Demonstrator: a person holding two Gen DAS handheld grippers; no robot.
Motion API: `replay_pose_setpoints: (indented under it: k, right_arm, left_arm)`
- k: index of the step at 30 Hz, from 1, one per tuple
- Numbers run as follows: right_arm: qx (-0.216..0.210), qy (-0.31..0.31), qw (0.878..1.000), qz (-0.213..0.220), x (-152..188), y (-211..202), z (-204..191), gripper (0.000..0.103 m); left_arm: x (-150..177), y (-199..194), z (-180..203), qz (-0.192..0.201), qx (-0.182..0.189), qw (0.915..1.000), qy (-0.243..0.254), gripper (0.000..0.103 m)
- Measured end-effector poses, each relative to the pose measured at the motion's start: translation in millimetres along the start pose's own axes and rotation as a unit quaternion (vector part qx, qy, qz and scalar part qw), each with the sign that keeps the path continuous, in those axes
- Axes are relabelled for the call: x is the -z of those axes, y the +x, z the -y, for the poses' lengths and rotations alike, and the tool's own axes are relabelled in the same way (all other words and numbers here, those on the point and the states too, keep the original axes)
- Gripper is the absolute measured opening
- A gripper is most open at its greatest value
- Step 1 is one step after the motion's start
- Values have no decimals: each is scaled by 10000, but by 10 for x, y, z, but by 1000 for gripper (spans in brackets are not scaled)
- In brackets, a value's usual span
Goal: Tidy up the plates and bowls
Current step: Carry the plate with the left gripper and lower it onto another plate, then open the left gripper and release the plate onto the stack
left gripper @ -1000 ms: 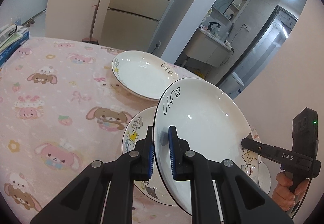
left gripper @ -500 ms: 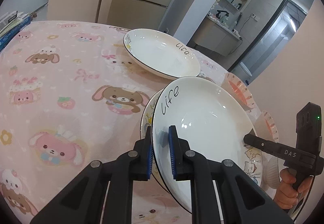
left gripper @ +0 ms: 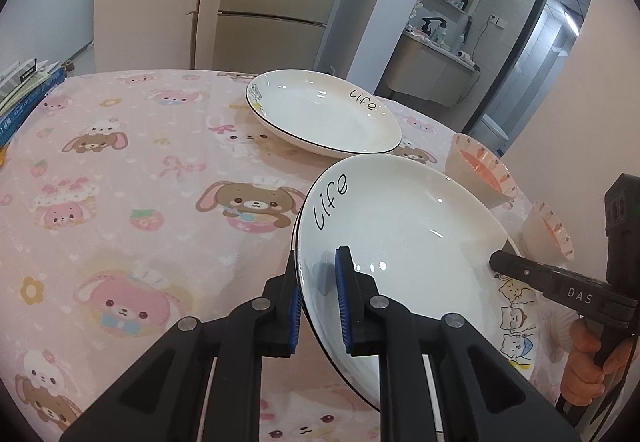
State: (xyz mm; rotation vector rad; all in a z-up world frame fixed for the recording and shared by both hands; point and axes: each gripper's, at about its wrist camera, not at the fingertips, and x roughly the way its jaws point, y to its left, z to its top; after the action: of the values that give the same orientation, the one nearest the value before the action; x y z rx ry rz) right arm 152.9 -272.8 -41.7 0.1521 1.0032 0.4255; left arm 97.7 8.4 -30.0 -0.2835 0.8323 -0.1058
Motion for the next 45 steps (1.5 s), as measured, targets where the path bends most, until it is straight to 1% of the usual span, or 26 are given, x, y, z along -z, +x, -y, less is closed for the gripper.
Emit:
replay_pose_setpoints:
  k: [5, 15, 22, 26, 30, 32, 37, 40, 45]
  right_arm:
    - [83, -108, 9999, -16, 36, 36, -29, 15]
    - [98, -234, 9997, -50, 84, 79, -44, 15]
    - [199, -389, 9990, 45, 78, 126, -95, 16]
    - [331, -541, 9978, 171, 77, 148, -129, 17]
    - [340, -583, 9976, 177, 81, 139, -131, 17]
    - [323, -569, 9978, 113, 82, 121, -127, 17]
    - [350, -612, 9974, -120, 84, 74, -147, 17]
    - [423, -659, 9968, -127, 92, 42, -167, 17]
    - [685, -868, 9939, -42, 103, -37, -201, 17]
  left_arm:
    - [43, 40, -9, -33, -105, 9999, 61, 17]
    - [96, 93, 10, -50, -256, 9995, 173, 18]
    - [100, 99, 5, 46, -361, 9991, 235, 18]
    - [116, 107, 39, 160, -479, 9981, 358, 19]
    - [117, 103, 68, 200, -570, 9970, 479, 19]
    - [115, 97, 101, 151, -667, 9958, 607, 20]
    - [83, 62, 104, -75, -692, 9958, 601, 20]
    - [95, 59, 132, -133, -727, 9952, 637, 20]
    - [142, 95, 193, -210, -738, 9949, 658, 21]
